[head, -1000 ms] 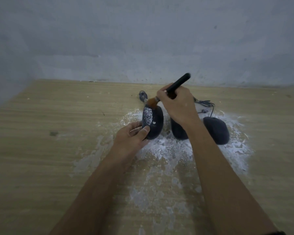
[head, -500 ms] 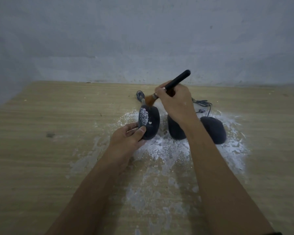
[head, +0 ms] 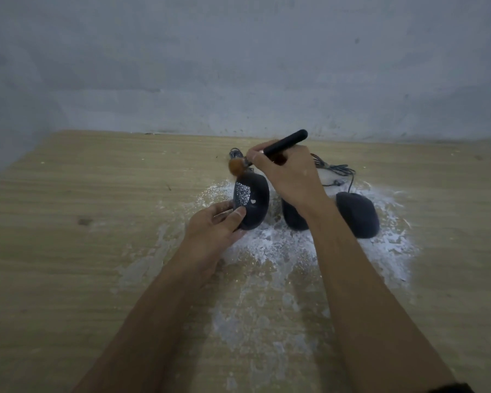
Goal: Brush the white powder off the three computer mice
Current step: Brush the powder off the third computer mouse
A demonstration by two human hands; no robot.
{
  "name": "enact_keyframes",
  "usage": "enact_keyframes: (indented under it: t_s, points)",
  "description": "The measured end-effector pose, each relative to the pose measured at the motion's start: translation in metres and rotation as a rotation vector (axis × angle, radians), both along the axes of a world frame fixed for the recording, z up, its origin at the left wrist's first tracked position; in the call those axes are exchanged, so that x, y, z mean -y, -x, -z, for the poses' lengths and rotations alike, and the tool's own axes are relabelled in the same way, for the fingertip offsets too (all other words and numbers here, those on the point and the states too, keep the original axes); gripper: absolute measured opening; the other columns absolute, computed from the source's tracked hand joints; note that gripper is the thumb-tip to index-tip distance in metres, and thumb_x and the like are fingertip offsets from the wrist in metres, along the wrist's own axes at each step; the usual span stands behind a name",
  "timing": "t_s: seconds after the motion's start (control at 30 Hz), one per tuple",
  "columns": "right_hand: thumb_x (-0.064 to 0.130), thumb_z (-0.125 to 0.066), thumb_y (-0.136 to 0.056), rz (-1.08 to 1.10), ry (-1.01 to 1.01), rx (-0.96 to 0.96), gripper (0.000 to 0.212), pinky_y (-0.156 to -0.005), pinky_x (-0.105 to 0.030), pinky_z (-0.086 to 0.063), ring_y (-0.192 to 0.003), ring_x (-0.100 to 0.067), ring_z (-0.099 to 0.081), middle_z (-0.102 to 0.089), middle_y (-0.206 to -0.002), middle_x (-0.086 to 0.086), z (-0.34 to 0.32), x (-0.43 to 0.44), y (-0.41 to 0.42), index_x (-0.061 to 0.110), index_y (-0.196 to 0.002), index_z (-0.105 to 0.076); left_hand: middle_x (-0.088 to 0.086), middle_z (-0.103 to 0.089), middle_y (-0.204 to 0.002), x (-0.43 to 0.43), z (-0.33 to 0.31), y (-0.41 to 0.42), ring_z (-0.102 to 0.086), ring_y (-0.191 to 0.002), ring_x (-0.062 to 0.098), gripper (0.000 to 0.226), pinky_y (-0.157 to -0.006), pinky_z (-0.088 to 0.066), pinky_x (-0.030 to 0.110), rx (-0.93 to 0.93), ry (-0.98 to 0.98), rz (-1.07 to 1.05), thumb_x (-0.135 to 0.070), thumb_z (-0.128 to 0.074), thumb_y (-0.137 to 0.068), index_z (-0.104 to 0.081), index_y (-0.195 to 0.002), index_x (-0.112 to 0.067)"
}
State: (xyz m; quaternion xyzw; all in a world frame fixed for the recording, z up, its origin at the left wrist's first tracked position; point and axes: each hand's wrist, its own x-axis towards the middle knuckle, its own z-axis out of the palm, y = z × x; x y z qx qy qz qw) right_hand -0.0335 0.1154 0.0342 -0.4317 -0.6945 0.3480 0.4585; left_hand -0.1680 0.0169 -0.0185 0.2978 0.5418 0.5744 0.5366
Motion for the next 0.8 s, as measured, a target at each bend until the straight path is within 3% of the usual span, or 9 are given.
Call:
enact_keyframes:
  t_s: [0.1,0.17,0.3,0.43,0.6,0.67,0.73,0.8]
  points:
    - [0.024,-0.072,-0.092,0.064,0.009,-0.091,0.008,-0.05,-0.013,-0.04,-0.05,0.004,-0.052,-0.063,-0.058,0.018,-0.003,-0.002,-0.001,0.02,-0.088,-0.079,0.013,-0.074,-0.111,0.0,0.0,0.001,-0.074,-0.099,0.02,0.027,-0.086,-0.059,0.029,-0.004,-0.005,-0.002,-0.008,-0.065,-0.093,-0.062,-0.12,-0.005]
    - [0.024,-0.071,-0.091,0.084,0.007,-0.031,0.01,-0.048,-0.016,-0.04,-0.048,0.002,-0.05,-0.06,-0.057,0.013,-0.002,-0.005,-0.006,0.018,-0.085,-0.077,0.013,-0.075,-0.109,0.0,-0.001,0.0,-0.074,-0.099,0.02,0.029,-0.086,-0.059,0.029,0.003,-0.01,-0.001,-0.007,-0.065,-0.092,-0.062,-0.121,-0.003]
    - [0.028,-0.076,-0.089,-0.019,0.023,0.025,0.007,-0.055,-0.015,-0.045,-0.059,0.002,-0.062,-0.072,-0.066,0.014,-0.001,0.003,-0.001,0.026,-0.087,-0.082,0.013,-0.075,-0.109,0.001,-0.001,0.0,-0.074,-0.1,0.02,0.029,-0.089,-0.057,0.032,-0.015,-0.009,0.008,-0.008,-0.066,-0.092,-0.063,-0.12,-0.003]
    - [0.023,-0.07,-0.09,0.076,0.024,-0.063,0.013,-0.057,-0.033,-0.055,-0.06,-0.004,-0.061,-0.07,-0.065,0.005,-0.006,-0.001,-0.006,0.025,-0.079,-0.075,0.01,-0.077,-0.105,0.001,-0.001,0.001,-0.075,-0.097,0.019,0.022,-0.081,-0.059,0.026,0.009,-0.006,-0.01,-0.007,-0.066,-0.092,-0.065,-0.114,-0.006]
    - [0.029,-0.072,-0.091,-0.067,0.025,0.108,0.012,-0.052,-0.011,-0.042,-0.053,0.006,-0.056,-0.065,-0.057,0.022,-0.005,0.002,-0.01,0.024,-0.082,-0.077,0.01,-0.076,-0.105,0.001,-0.003,-0.001,-0.075,-0.097,0.018,0.024,-0.083,-0.059,0.028,-0.005,0.011,-0.015,-0.008,-0.067,-0.092,-0.065,-0.116,-0.006]
    - [0.027,-0.073,-0.093,-0.071,0.017,0.012,0.011,-0.053,-0.016,-0.043,-0.055,0.004,-0.056,-0.068,-0.062,0.019,-0.007,0.005,-0.006,0.028,-0.083,-0.078,0.011,-0.076,-0.108,0.001,-0.003,0.0,-0.074,-0.099,0.02,0.023,-0.089,-0.058,0.032,0.002,0.014,-0.017,-0.008,-0.066,-0.092,-0.065,-0.115,-0.007]
    - [0.02,-0.07,-0.093,-0.002,0.002,-0.059,0.015,-0.051,-0.03,-0.047,-0.056,-0.004,-0.056,-0.067,-0.062,0.012,-0.01,0.004,-0.008,0.025,-0.079,-0.075,0.012,-0.075,-0.11,0.001,-0.003,0.0,-0.073,-0.101,0.022,0.022,-0.093,-0.056,0.035,0.009,0.021,-0.023,-0.009,-0.065,-0.093,-0.065,-0.115,-0.006]
    - [0.021,-0.069,-0.091,0.006,0.005,0.023,0.014,-0.051,-0.037,-0.048,-0.055,-0.006,-0.054,-0.062,-0.058,0.011,-0.01,0.0,-0.013,0.019,-0.078,-0.074,0.013,-0.075,-0.111,0.002,-0.003,0.0,-0.073,-0.102,0.023,0.022,-0.095,-0.056,0.036,0.005,0.02,-0.022,-0.009,-0.065,-0.093,-0.066,-0.115,-0.005]
